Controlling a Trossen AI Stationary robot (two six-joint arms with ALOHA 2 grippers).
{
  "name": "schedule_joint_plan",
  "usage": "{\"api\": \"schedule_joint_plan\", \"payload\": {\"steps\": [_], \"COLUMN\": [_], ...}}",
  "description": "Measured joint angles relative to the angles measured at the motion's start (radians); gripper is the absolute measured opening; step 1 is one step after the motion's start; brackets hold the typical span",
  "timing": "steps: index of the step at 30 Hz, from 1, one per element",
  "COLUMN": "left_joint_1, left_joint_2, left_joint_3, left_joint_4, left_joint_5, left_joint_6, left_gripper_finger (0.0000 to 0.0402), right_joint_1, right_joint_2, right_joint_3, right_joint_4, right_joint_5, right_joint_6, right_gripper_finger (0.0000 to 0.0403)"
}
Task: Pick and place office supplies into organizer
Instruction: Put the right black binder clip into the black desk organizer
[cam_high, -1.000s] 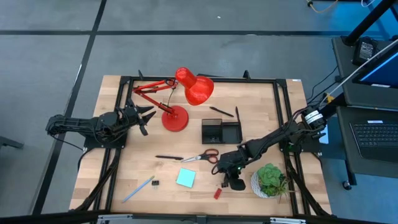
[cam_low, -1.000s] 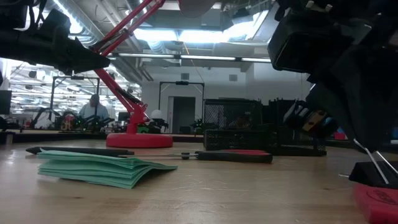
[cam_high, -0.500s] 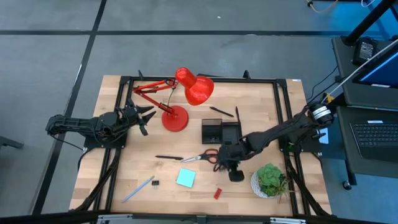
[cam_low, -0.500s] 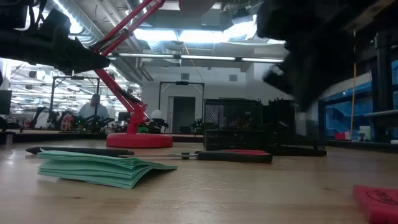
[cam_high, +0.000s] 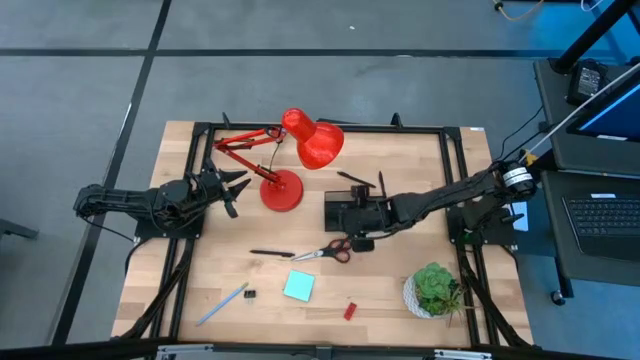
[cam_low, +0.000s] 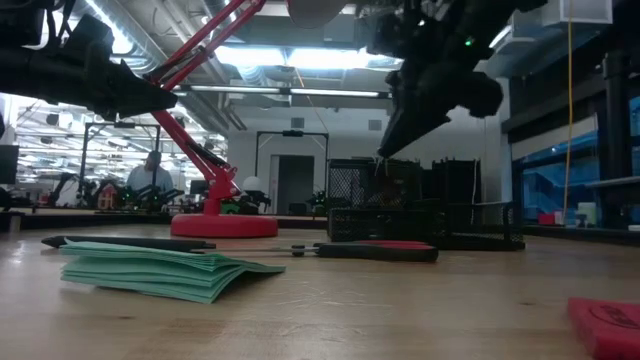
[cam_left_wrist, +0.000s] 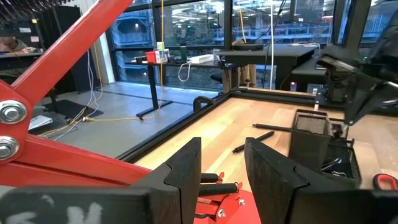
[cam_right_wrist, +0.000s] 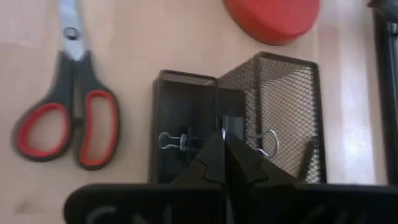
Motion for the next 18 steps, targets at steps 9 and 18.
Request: {"api": "schedule_joint_plan", "payload": {"steps": [9,18], "left_joint_1": [0.0,0.0], "left_joint_2": [0.0,0.0], "left_joint_3": [0.0,0.0], "left_joint_4": [0.0,0.0], "left_joint_5": [0.0,-0.001], "left_joint_6": [0.0,0.0], "left_gripper_finger": [0.0118,0.0118], "right_joint_1": [-0.011,-0.01], "right_joint_2": [0.021,0.024], "right_joint_3": [-0.017,-0.141], "right_joint_4": [0.026,0.161], "right_joint_5": [-0.021,0.011], "right_joint_6": [0.022,0.042], "right_gripper_finger": [0.0001,0.0001]}}
